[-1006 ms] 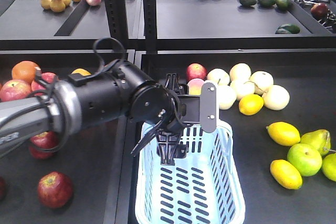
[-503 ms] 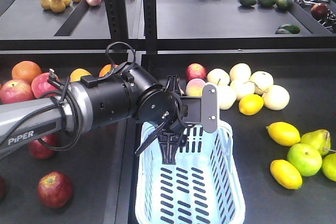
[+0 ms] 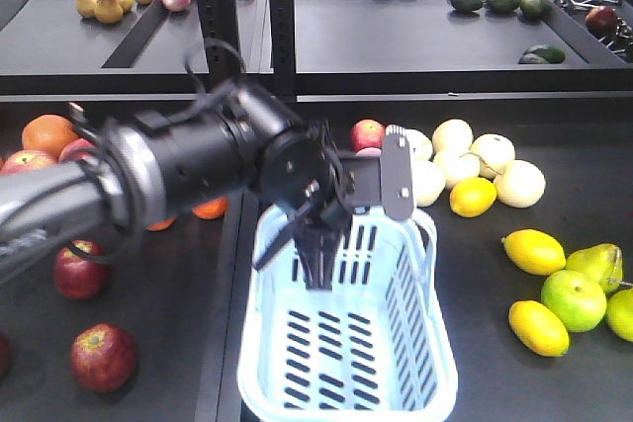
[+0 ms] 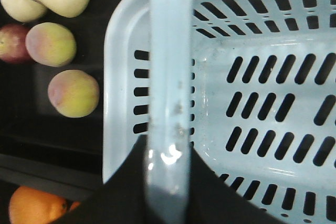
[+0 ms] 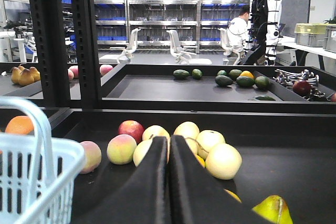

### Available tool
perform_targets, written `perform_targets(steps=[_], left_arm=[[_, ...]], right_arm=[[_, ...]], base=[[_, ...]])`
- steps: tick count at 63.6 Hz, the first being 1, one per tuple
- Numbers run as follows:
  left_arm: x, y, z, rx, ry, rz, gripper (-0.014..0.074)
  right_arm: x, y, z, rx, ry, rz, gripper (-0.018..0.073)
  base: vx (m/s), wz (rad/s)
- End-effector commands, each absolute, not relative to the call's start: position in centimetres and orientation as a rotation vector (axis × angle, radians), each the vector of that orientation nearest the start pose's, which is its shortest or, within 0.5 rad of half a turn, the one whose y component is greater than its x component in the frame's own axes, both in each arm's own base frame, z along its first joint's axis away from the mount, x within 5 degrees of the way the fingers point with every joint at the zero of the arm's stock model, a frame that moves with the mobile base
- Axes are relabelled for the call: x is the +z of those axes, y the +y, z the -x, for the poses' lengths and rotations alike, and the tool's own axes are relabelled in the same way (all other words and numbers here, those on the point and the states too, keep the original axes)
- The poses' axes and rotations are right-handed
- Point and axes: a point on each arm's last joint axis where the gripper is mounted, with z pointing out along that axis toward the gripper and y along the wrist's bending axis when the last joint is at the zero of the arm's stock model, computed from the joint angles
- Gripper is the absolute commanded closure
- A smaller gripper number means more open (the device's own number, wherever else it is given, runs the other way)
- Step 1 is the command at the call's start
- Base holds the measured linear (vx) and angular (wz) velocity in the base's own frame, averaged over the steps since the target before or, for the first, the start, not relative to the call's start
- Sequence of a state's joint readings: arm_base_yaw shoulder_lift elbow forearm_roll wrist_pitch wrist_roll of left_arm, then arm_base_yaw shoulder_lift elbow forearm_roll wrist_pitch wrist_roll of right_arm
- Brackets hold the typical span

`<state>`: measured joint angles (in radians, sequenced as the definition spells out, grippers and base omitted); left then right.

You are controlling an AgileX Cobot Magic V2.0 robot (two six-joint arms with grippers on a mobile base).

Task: Pick three apples into basket with both arms
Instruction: 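Close the left gripper on the basket handle and lift it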

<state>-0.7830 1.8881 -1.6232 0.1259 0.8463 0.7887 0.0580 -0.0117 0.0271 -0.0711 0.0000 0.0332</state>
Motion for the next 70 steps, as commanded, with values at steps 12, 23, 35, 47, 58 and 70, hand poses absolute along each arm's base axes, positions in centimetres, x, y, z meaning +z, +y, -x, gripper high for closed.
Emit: perform_targets(steps=[12, 23, 35, 47, 58, 70], left_arm=[[41.2, -24.8, -27.4, 0.303, 1.574, -1.661, 0.0603], [45.1, -21.3, -24.5, 0.359, 1.57, -1.614, 0.0603], [48.5, -17.3, -20.8, 0.376, 1.583, -1.562, 0.0603], [50.7, -13.6, -17.3, 0.372, 1.607, -1.524, 0.0603], [52.3, -11.3, -15.0, 0.358, 1.563, -1.459, 0.0603], [53.2, -9.8, -13.5, 0.353, 1.532, -1.416, 0.0603]], right_arm=[[20.7, 0.3, -5.5, 0.0, 1.422, 0.08, 0.0568], [20.7, 0.3, -5.5, 0.0, 1.422, 0.08, 0.0568], [20.7, 0.3, -5.5, 0.0, 1.422, 0.08, 0.0568], [20.7, 0.3, -5.5, 0.0, 1.422, 0.08, 0.0568], [20.7, 0.3, -5.5, 0.0, 1.422, 0.08, 0.0568], [20.7, 0.3, -5.5, 0.0, 1.422, 0.08, 0.0568]], base=[[0.0, 0.0], [0.0, 0.0], [0.0, 0.0], [0.0, 0.0], [0.0, 0.0], [0.0, 0.0]])
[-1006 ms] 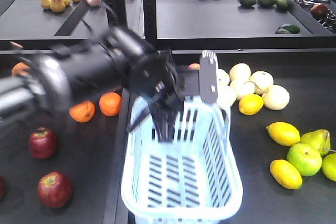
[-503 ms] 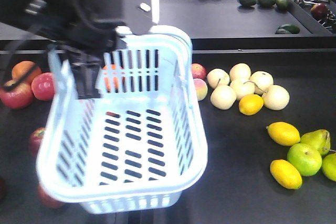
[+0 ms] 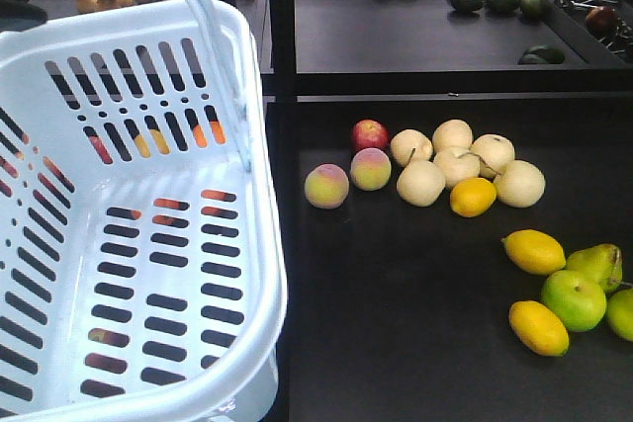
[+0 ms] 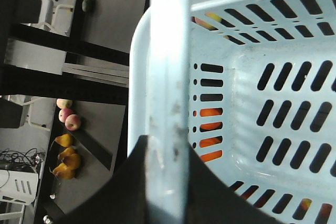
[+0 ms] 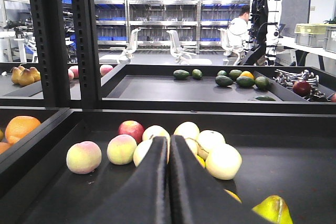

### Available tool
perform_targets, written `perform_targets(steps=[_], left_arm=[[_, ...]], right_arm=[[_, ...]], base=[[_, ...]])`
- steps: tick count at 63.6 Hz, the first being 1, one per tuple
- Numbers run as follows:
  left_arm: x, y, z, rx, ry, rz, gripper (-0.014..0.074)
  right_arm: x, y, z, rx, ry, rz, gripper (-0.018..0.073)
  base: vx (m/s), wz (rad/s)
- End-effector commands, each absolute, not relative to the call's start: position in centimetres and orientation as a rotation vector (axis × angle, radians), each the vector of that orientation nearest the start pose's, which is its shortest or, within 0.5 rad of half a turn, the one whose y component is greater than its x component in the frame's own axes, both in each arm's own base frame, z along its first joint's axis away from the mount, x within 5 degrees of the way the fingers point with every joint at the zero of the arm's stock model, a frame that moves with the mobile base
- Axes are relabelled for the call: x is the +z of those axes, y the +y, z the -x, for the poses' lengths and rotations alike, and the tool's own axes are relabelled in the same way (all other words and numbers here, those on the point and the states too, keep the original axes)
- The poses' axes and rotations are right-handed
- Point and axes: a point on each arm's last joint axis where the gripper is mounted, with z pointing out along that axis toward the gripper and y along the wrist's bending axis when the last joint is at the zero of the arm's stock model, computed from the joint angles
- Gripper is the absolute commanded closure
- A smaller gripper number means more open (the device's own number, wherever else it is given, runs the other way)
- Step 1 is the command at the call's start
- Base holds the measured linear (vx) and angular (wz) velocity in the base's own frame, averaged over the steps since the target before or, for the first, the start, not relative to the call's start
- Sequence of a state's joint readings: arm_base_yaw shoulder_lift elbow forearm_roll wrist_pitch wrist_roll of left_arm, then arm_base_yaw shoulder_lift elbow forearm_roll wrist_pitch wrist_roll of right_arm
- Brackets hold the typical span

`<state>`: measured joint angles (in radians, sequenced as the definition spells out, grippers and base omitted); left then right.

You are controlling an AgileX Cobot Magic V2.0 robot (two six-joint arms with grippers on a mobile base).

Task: Pick three apples into basket with both arms
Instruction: 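Close the left gripper on the basket handle and lift it, then turn the base toward the apple table holding the basket up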

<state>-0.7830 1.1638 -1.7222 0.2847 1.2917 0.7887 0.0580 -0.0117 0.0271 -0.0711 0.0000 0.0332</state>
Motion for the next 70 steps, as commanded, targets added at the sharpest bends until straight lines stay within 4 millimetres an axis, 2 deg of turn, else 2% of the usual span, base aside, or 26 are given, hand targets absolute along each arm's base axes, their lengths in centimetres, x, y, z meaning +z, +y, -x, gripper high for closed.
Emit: perform_targets(steps=[1, 70], left_arm=[[53.27, -9.73, -13.37, 0.352, 1.53, -1.413, 0.0603], [53.31, -9.66, -13.3, 0.353, 1.528, -1.412, 0.0603]], right_arm=[[20.74, 0.33, -5.53, 0.0, 1.422, 0.08, 0.0568], [20.74, 0.33, -5.53, 0.0, 1.422, 0.08, 0.0568]], base=[[0.0, 0.0], [0.0, 0.0]])
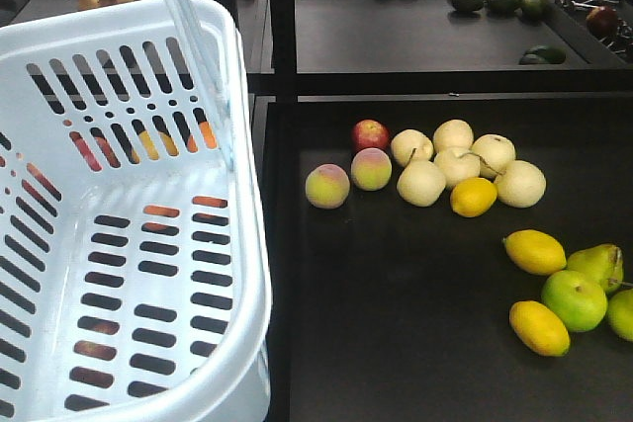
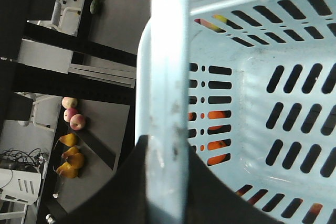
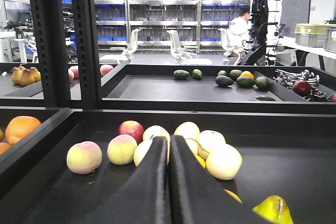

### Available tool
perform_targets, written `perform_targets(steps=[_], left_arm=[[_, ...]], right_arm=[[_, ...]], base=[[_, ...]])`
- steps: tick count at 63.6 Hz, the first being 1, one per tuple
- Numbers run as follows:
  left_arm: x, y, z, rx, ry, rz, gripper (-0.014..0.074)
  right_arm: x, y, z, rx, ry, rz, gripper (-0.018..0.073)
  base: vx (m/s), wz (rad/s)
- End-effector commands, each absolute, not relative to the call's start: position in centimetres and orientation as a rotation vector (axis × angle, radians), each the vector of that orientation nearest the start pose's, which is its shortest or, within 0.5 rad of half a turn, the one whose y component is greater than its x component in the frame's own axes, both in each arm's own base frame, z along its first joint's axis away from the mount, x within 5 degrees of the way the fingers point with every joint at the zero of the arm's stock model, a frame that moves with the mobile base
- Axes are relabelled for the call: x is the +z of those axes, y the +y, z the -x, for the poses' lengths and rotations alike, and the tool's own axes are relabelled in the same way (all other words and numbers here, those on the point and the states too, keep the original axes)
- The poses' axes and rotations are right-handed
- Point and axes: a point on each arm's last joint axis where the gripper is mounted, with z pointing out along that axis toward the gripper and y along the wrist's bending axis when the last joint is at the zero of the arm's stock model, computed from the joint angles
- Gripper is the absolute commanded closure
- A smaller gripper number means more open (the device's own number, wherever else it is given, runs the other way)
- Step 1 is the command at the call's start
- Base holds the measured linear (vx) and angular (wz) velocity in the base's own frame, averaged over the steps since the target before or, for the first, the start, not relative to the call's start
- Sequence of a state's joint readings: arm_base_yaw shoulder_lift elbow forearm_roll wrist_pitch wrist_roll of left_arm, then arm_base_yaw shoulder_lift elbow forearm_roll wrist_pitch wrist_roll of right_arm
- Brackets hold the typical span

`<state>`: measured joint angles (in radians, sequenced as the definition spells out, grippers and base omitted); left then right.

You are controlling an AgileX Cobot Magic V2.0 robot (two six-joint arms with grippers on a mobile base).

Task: Pick three apples into basket with both arms
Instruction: 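Turn the base toward the apple table holding the basket up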

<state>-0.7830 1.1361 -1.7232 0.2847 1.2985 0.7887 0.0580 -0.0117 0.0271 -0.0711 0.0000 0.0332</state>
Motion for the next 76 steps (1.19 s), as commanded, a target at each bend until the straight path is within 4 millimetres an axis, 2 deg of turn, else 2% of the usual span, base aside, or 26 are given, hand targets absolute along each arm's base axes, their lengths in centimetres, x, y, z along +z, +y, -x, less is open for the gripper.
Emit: perform_targets(steps=[1, 24, 76], left_arm=[[53.31, -9.66, -13.3, 0.353, 1.528, -1.412, 0.0603], [53.31, -9.66, -13.3, 0.353, 1.528, -1.412, 0.0603], [53.31, -9.66, -13.3, 0.353, 1.528, -1.412, 0.0603]], right_arm=[[20.74, 0.33, -5.53, 0.0, 1.422, 0.08, 0.0568], [20.74, 0.33, -5.53, 0.0, 1.422, 0.08, 0.0568], [20.74, 0.33, -5.53, 0.0, 1.422, 0.08, 0.0568]], base=[[0.0, 0.0], [-0.03, 0.14], [-0.08, 0.33]])
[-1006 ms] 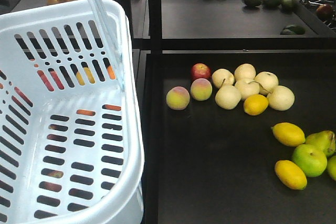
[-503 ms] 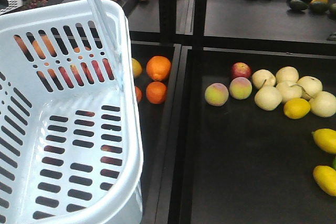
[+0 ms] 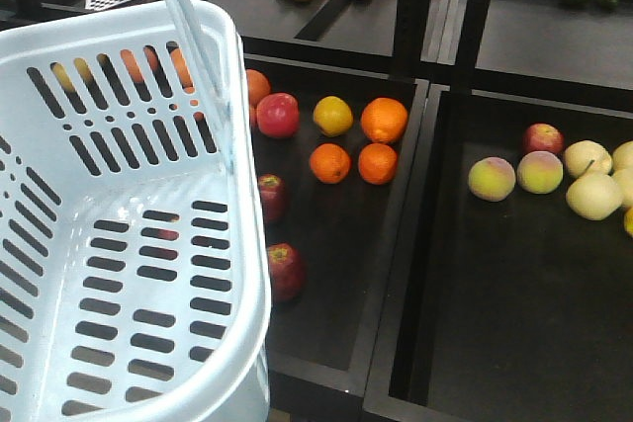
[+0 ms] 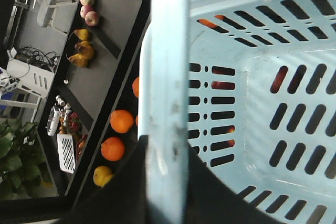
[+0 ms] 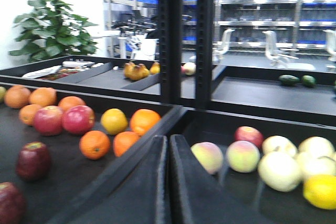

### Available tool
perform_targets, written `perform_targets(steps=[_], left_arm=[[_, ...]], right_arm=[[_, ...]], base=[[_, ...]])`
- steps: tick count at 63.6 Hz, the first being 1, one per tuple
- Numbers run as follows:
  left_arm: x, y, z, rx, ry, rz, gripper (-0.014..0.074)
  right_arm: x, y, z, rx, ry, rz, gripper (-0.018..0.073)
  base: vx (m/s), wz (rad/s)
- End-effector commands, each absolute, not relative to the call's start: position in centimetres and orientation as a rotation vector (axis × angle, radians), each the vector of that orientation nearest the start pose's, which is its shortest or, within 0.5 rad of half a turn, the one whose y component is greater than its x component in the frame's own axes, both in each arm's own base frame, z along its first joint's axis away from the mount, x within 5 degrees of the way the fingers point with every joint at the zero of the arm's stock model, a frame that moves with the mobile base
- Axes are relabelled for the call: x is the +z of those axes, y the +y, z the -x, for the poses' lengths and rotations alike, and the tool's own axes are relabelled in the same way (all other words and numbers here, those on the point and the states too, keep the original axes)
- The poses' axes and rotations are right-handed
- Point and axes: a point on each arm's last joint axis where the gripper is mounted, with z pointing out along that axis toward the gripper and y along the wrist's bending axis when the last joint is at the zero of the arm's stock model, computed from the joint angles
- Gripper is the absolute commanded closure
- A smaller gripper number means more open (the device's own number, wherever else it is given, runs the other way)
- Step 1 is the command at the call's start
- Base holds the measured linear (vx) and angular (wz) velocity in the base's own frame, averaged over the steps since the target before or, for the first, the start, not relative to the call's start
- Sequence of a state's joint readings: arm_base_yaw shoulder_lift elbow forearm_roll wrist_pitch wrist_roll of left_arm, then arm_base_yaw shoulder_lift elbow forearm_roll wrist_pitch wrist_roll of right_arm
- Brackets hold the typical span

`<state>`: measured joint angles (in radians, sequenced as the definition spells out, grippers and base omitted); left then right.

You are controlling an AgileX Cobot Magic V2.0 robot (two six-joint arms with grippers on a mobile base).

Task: Pick three apples into basket with both arms
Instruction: 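Turn the base toward the apple table holding the basket up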

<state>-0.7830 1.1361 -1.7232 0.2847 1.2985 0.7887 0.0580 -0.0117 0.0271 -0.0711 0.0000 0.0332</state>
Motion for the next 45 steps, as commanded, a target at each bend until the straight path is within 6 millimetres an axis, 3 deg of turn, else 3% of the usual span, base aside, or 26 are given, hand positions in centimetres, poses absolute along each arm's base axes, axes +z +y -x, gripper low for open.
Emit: perform_targets(steps=[1, 45], left_arm=[[53.31, -9.66, -13.3, 0.353, 1.528, -1.412, 0.0603], [53.31, -9.66, -13.3, 0.353, 1.528, -1.412, 0.0603]], right_arm=[[20.74, 0.33, -5.53, 0.0, 1.422, 0.08, 0.0568], [20.74, 0.33, -5.53, 0.0, 1.422, 0.08, 0.0568]], base=[[-0.06, 0.28], [-0.03, 0.46]])
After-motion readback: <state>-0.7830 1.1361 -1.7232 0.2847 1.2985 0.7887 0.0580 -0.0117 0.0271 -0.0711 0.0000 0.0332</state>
